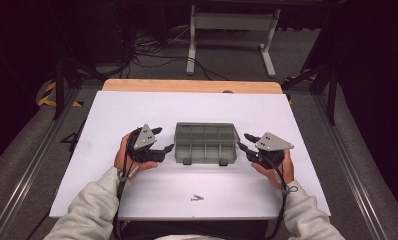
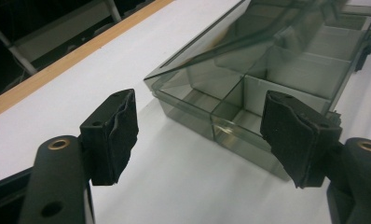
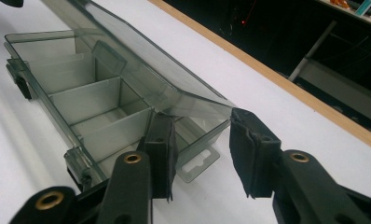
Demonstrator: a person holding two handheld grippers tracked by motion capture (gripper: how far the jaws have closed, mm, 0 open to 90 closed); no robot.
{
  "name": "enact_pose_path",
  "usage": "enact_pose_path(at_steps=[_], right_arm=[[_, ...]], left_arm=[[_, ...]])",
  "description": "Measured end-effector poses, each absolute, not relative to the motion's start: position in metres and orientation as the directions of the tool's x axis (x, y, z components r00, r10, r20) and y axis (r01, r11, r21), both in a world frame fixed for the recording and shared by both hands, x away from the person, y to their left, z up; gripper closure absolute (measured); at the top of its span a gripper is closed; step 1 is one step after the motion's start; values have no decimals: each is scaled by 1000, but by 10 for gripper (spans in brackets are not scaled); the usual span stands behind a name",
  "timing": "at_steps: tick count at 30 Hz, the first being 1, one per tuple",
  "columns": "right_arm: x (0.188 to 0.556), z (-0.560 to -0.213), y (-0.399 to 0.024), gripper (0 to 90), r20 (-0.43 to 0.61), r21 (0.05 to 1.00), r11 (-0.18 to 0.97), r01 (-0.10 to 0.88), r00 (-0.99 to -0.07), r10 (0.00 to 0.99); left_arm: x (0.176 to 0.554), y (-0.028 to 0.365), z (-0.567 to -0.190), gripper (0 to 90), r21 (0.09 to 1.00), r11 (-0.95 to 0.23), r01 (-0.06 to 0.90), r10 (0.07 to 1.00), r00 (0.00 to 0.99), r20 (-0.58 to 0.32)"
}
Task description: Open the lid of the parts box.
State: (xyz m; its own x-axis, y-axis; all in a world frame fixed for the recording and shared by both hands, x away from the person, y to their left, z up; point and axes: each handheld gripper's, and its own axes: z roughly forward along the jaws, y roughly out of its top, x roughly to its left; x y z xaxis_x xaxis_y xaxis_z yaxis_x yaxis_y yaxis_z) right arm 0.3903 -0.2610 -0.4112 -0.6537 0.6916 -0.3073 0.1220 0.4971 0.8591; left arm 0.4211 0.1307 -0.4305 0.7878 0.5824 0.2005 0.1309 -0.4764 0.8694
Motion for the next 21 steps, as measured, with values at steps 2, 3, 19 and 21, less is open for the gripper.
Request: enact_pose_path(at_steps=[2, 3, 19, 21], right_arm=[[391, -409, -259, 662, -314, 860, 499, 111, -655, 687], [392, -408, -259, 674, -314, 861, 497, 108, -655, 687], [402, -395, -254, 744, -323, 872, 485, 69, -663, 675], [403, -394, -254, 753, -327, 872, 485, 65, -660, 676]], left_arm=[[421, 124, -427, 312, 865, -491, 106, 573, 787, 229], [422, 122, -426, 331, 865, -492, 101, 574, 784, 235], [436, 112, -408, 649, 890, -455, 35, 550, 797, 250], [438, 112, -406, 663, 892, -450, 36, 552, 797, 247]])
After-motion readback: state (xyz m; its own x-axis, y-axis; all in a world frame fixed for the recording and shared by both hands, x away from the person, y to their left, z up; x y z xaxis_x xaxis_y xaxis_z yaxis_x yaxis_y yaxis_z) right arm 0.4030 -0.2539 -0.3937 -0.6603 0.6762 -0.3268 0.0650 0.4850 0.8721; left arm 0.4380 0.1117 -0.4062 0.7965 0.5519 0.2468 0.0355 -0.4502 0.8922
